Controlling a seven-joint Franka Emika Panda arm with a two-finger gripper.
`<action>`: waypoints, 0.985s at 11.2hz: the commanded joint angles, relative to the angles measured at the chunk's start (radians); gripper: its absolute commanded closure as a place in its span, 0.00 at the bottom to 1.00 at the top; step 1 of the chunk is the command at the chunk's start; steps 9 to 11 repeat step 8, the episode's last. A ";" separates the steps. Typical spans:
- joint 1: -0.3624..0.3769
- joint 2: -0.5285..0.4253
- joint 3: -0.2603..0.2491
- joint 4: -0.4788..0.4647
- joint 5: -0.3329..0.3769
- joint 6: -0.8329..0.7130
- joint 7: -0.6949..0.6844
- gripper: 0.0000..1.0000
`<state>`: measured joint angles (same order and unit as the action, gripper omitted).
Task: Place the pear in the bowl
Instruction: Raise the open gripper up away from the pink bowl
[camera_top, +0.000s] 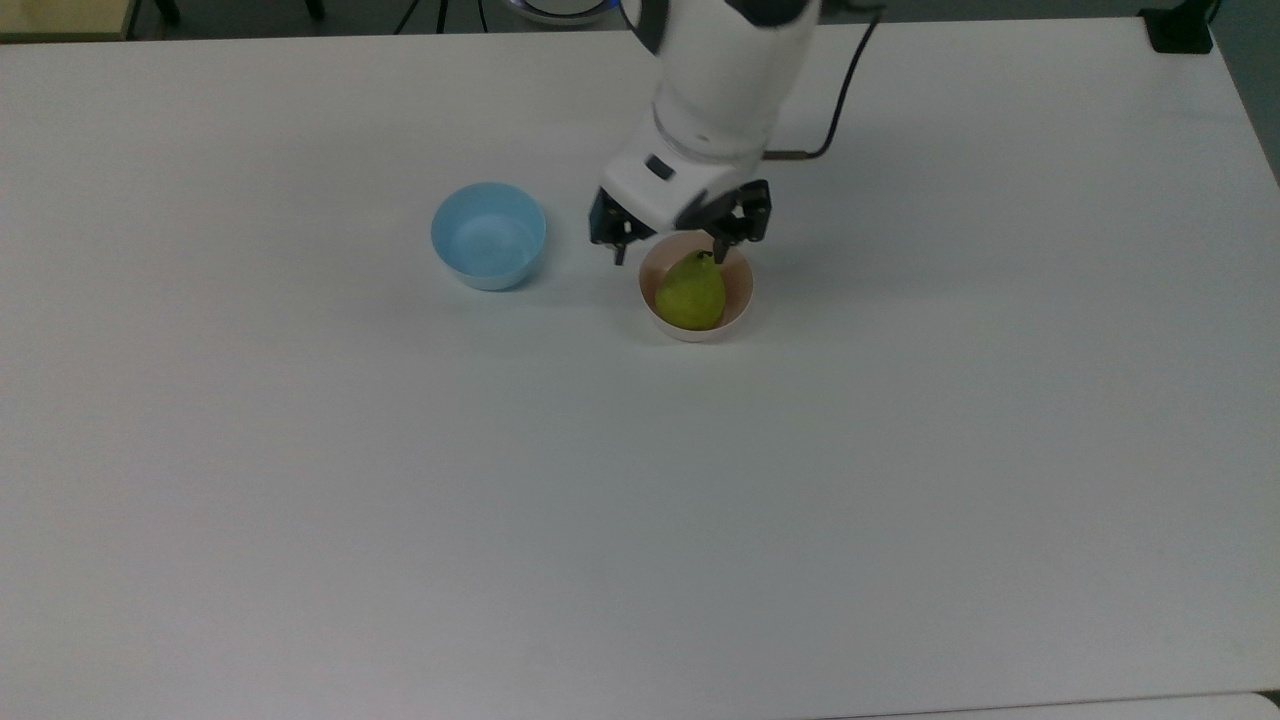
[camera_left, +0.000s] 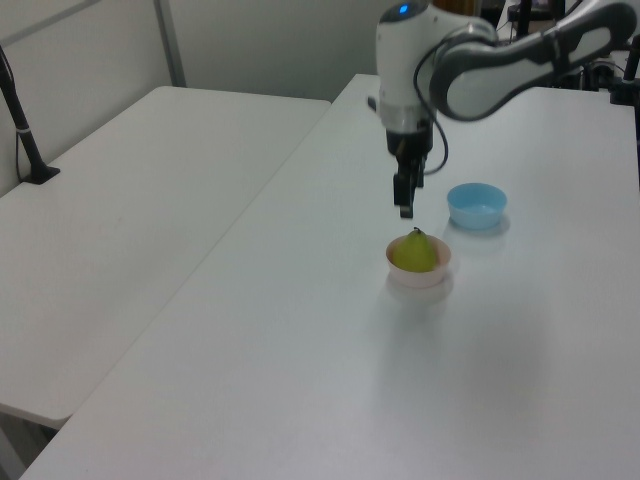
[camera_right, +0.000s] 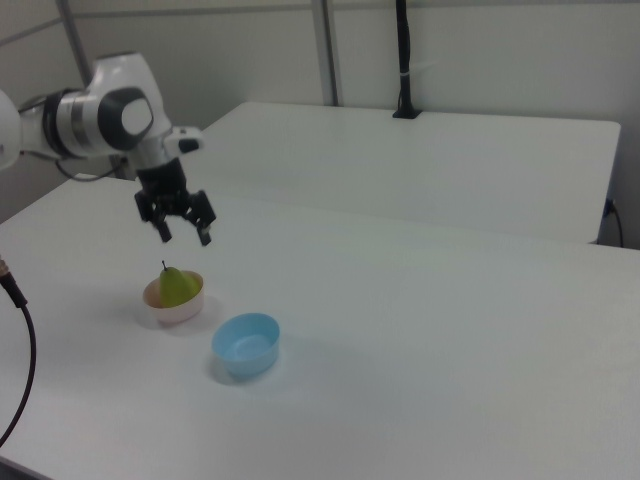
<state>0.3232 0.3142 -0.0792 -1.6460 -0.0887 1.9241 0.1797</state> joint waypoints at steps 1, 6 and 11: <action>-0.085 -0.171 -0.004 -0.028 0.003 -0.085 0.007 0.00; -0.223 -0.320 -0.013 -0.028 0.102 -0.229 -0.120 0.00; -0.225 -0.325 -0.013 -0.028 0.104 -0.231 -0.109 0.00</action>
